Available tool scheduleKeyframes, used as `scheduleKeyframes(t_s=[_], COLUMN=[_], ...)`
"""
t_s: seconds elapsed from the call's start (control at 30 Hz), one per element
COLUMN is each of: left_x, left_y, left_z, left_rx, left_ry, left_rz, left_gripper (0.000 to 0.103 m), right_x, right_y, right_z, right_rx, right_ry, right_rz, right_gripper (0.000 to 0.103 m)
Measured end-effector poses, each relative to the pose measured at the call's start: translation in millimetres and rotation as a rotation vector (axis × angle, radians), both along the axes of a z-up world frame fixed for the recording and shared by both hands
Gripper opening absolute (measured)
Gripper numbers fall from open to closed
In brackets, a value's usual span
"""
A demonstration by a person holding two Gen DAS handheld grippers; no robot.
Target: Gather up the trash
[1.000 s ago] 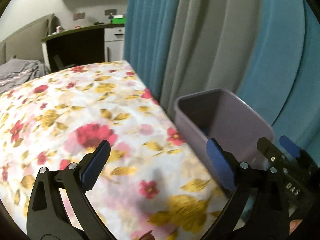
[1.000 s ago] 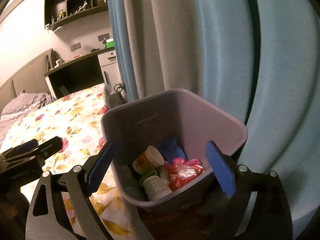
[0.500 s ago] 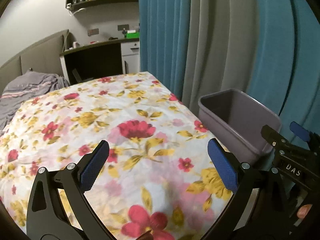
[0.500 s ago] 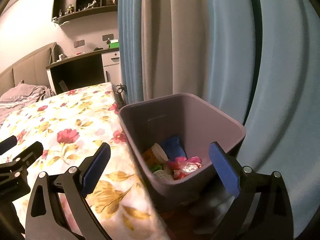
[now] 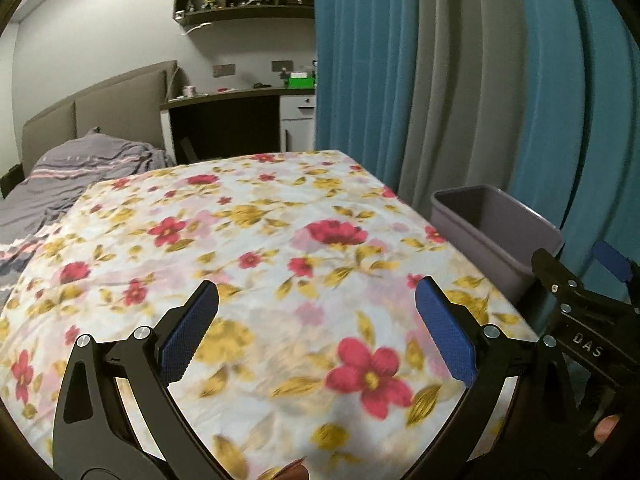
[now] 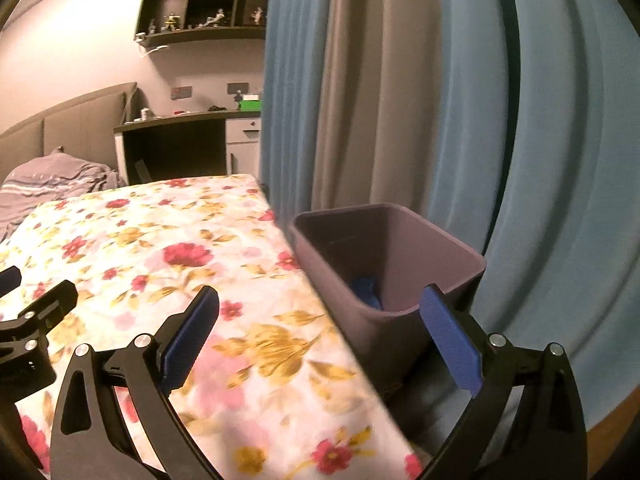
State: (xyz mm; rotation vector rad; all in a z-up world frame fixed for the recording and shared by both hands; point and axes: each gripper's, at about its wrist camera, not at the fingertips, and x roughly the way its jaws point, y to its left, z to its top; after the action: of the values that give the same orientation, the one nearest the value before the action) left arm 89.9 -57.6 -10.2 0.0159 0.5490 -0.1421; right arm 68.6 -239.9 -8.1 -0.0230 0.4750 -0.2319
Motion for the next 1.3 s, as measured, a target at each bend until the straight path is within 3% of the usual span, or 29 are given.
scheduleKeyframes(t_s=[0.23,0.53,1.3], left_x=[-23,-36,-42], left_y=[26,42,35], left_z=[0,1,6], left_rx=[0.03,-0.03,-0.041], left_ry=[-0.027,-0.019,-0.02], left_rz=[0.047,0.041,0.031], left_gripper=[0.097,0.097,0.097], right_x=[-18,-32,-40], right_y=[25,41,45], right_z=[3,6,12], right_rx=[0.007,0.002,0.003], right_ry=[-0.023,-0.04,-0.077], right_rz=[0.015,0.034,0.041], right_gripper=[0.096,0.096,0.096])
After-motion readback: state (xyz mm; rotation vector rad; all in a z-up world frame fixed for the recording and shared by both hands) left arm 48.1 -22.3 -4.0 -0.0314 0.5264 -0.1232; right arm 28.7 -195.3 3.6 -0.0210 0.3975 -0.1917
